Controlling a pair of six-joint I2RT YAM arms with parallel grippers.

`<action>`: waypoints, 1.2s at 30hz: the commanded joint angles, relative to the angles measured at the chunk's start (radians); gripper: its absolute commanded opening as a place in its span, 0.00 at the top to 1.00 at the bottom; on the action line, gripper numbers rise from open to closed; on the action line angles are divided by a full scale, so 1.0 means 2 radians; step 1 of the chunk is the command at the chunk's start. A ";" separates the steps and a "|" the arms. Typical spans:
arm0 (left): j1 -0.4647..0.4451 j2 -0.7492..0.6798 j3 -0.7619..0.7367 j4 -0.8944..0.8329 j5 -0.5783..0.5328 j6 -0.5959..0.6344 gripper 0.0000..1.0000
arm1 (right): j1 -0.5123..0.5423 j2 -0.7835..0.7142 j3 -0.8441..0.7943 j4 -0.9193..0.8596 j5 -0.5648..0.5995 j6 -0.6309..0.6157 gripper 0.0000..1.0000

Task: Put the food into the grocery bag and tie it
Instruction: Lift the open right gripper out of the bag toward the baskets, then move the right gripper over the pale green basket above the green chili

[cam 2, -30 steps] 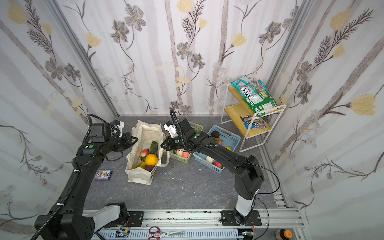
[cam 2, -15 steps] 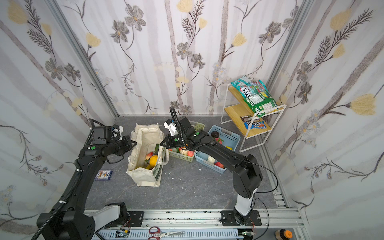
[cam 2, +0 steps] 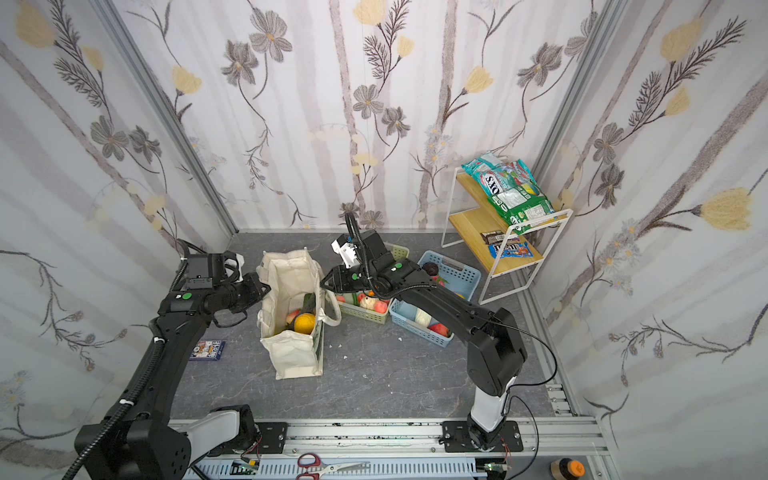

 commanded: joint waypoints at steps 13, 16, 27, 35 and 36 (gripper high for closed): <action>0.005 0.000 0.009 -0.005 -0.014 0.013 0.74 | -0.024 -0.021 0.000 -0.011 0.027 -0.019 0.55; 0.005 0.000 0.012 -0.009 -0.020 0.016 0.68 | -0.028 -0.021 0.001 -0.022 0.043 -0.029 0.50; 0.004 0.002 0.024 -0.022 -0.034 0.024 0.61 | -0.040 -0.025 -0.008 -0.057 0.117 -0.057 0.45; 0.004 0.003 0.032 -0.027 -0.040 0.020 0.60 | -0.043 -0.009 -0.002 -0.081 0.184 -0.077 0.43; 0.003 0.002 0.033 -0.027 -0.041 0.017 0.60 | -0.043 -0.005 0.000 -0.084 0.194 -0.080 0.43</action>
